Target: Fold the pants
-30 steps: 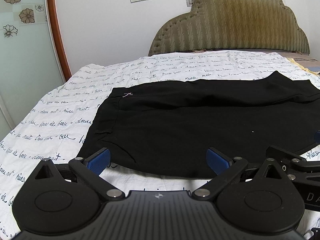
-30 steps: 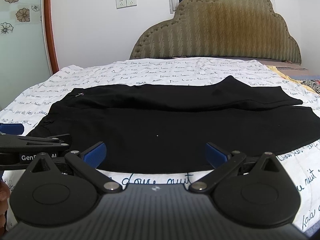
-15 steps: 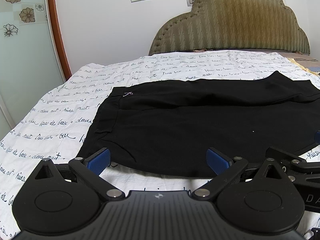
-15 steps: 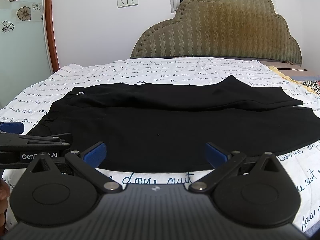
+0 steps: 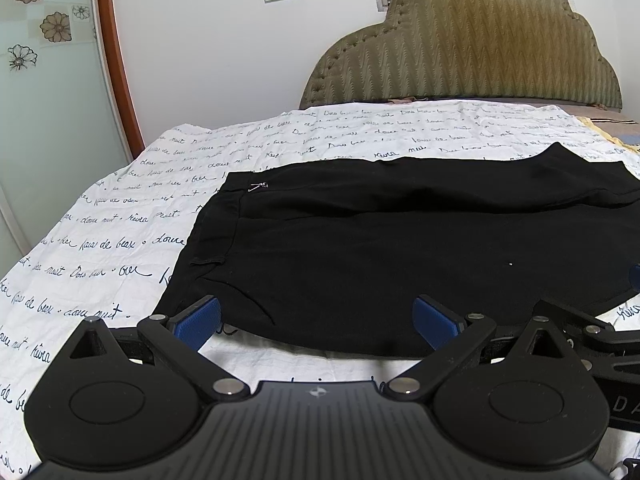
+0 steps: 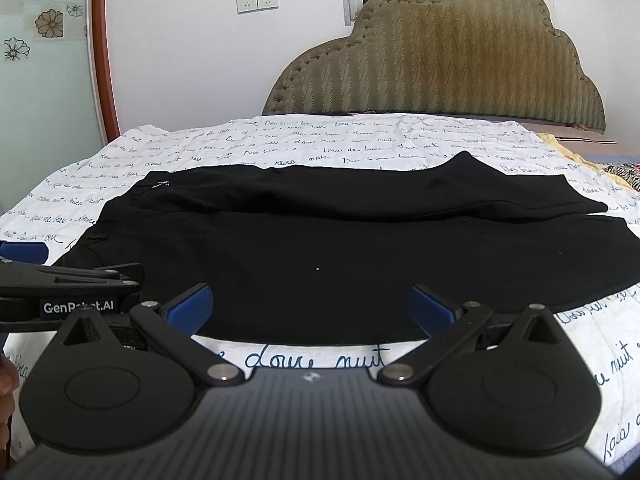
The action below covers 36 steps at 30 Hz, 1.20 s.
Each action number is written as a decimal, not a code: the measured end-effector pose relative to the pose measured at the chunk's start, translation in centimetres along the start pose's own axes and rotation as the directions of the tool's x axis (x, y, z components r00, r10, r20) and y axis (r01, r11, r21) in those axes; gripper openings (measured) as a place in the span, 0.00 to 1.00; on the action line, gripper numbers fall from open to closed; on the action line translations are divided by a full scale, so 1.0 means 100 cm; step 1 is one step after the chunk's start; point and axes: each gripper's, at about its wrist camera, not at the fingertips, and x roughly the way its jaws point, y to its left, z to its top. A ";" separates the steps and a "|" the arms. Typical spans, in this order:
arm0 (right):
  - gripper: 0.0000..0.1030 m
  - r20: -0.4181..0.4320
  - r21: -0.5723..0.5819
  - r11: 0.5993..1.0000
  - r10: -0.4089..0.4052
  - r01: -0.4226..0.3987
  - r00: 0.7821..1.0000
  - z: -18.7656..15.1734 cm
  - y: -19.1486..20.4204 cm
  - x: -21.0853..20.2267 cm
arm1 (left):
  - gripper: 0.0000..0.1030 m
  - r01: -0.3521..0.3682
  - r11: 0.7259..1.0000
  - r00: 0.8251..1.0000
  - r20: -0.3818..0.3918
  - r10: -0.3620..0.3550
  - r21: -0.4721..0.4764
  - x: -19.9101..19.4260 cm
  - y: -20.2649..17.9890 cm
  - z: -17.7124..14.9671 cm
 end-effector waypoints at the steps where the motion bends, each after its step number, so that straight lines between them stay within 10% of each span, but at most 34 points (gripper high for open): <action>1: 1.00 -0.001 -0.002 1.000 0.000 0.000 1.000 0.000 0.000 0.001 | 1.00 -0.001 1.000 1.000 -0.001 0.001 -0.002 0.001 0.001 0.002; 15: 1.00 -0.025 0.005 0.988 0.157 -0.157 0.987 0.041 -0.017 0.033 | 1.00 0.083 0.996 0.996 0.022 -0.084 0.028 0.029 0.041 0.048; 27: 1.00 -0.106 -0.132 0.932 0.326 -0.338 0.940 0.162 -0.054 0.190 | 1.00 0.118 0.993 0.993 0.004 -0.117 -0.021 0.190 0.144 0.141; 36: 0.98 -0.347 -0.260 0.838 0.382 -0.480 0.856 0.186 -0.073 0.325 | 1.00 0.455 0.890 0.887 -0.081 -0.455 -0.019 0.296 0.183 0.156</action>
